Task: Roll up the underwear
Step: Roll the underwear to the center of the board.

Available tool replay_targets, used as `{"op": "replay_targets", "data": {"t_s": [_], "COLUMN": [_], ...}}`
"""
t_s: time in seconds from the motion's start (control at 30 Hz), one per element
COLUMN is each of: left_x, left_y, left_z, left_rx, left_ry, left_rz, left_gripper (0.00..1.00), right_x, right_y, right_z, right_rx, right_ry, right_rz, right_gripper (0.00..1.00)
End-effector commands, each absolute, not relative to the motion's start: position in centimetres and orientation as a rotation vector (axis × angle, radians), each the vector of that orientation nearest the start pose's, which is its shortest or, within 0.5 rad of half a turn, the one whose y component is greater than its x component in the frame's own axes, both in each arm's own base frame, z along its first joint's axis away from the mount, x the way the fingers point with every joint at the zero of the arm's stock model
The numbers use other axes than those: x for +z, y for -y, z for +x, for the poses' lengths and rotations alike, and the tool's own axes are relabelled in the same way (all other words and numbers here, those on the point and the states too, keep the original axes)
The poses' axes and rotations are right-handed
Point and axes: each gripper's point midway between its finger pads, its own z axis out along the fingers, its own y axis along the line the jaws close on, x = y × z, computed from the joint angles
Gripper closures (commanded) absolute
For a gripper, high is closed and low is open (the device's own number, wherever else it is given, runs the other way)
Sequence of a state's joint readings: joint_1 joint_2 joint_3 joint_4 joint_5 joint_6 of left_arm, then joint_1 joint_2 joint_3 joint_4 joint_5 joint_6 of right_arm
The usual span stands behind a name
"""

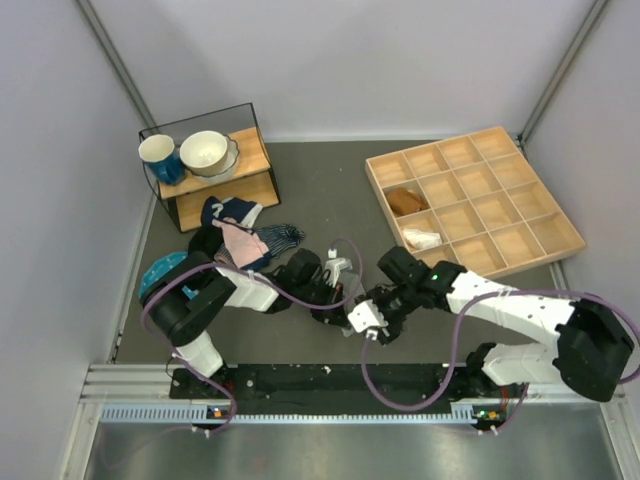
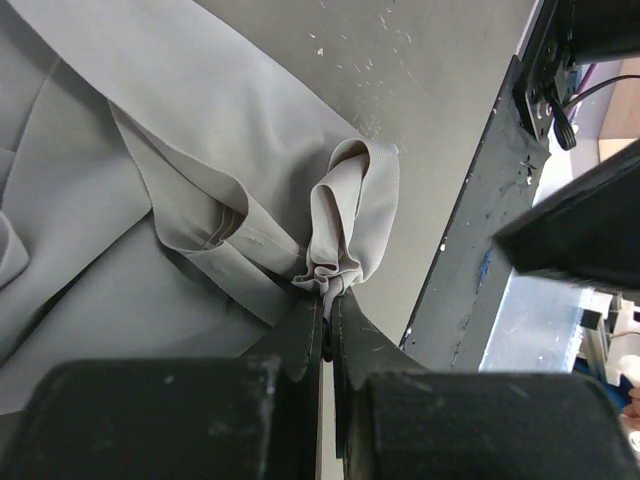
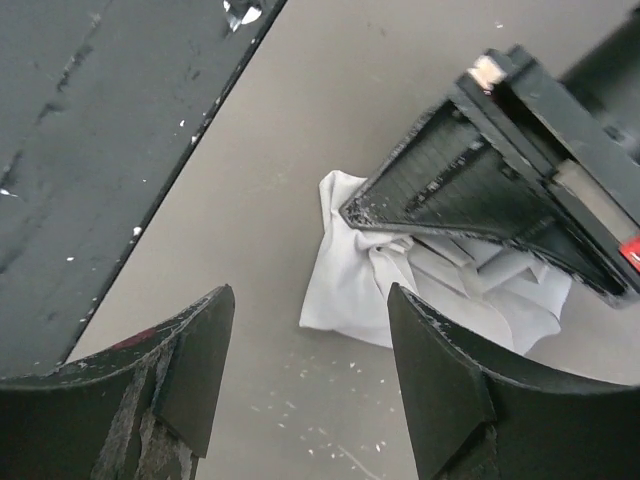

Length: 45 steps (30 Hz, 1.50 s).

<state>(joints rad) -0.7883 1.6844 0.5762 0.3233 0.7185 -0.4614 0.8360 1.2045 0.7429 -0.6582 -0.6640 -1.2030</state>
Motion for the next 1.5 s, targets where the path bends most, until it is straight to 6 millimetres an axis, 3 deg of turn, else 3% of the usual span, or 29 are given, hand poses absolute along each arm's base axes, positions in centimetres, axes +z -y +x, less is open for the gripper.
{"op": "replay_targets", "data": {"t_s": [0.0, 0.3, 0.47, 0.57, 0.67, 0.7, 0.9, 1.07, 1.2, 1.33, 1.43, 1.47], "left_x": [-1.8, -1.6, -0.7, 0.4, 3.6, 3.8, 7.8, 10.8, 14.4, 15.8, 16.7, 16.7], "left_y": [29.7, 29.6, 29.5, 28.3, 26.9, 26.1, 23.5, 24.0, 24.5, 24.0, 24.4, 24.9], "left_z": [12.3, 12.9, 13.6, 14.7, 16.8, 17.8, 19.1, 17.9, 16.8, 15.6, 14.6, 13.9], "left_rx": [-1.285, -1.313, -1.309, -1.255, -1.15, -1.071, -0.929, -1.011, -1.103, -1.092, -1.1, -1.114], "left_ry": [-2.647, -2.639, -2.594, -2.53, -2.369, -2.347, -2.121, -1.933, -1.641, -1.456, -1.361, -1.341], "left_rz": [0.735, 0.662, 0.628, 0.566, 0.526, 0.488, 0.47, 0.58, 0.636, 0.685, 0.748, 0.781], "left_gripper": [0.98, 0.89, 0.74, 0.66, 0.59, 0.57, 0.47, 0.47, 0.46, 0.46, 0.45, 0.45], "right_x": [6.4, 3.2, 1.8, 1.3, 1.4, 1.3, 1.6, 2.9, 4.0, 3.9, 4.8, 5.2], "right_y": [-26.4, -26.5, -26.2, -25.7, -25.5, -25.4, -25.2, -25.1, -24.9, -24.3, -24.5, -24.9], "right_z": [13.4, 13.7, 14.1, 13.9, 14.0, 13.6, 13.9, 14.3, 14.2, 14.6, 15.0, 15.9], "right_rx": [0.529, 0.457, 0.427, 0.429, 0.456, 0.489, 0.555, 0.649, 0.782, 0.904, 1.019, 1.066], "right_ry": [-1.058, -1.069, -1.12, -1.157, -1.21, -1.232, -1.335, -1.436, -1.518, -1.667, -1.75, -1.775], "right_rz": [-2.273, -2.338, -2.367, -2.38, -2.376, -2.38, -2.358, -2.298, -2.249, -2.221, -2.176, -2.133], "right_gripper": [0.36, 0.37, 0.42, 0.5, 0.6, 0.63, 0.75, 0.78, 0.78, 0.81, 0.82, 0.82]}}
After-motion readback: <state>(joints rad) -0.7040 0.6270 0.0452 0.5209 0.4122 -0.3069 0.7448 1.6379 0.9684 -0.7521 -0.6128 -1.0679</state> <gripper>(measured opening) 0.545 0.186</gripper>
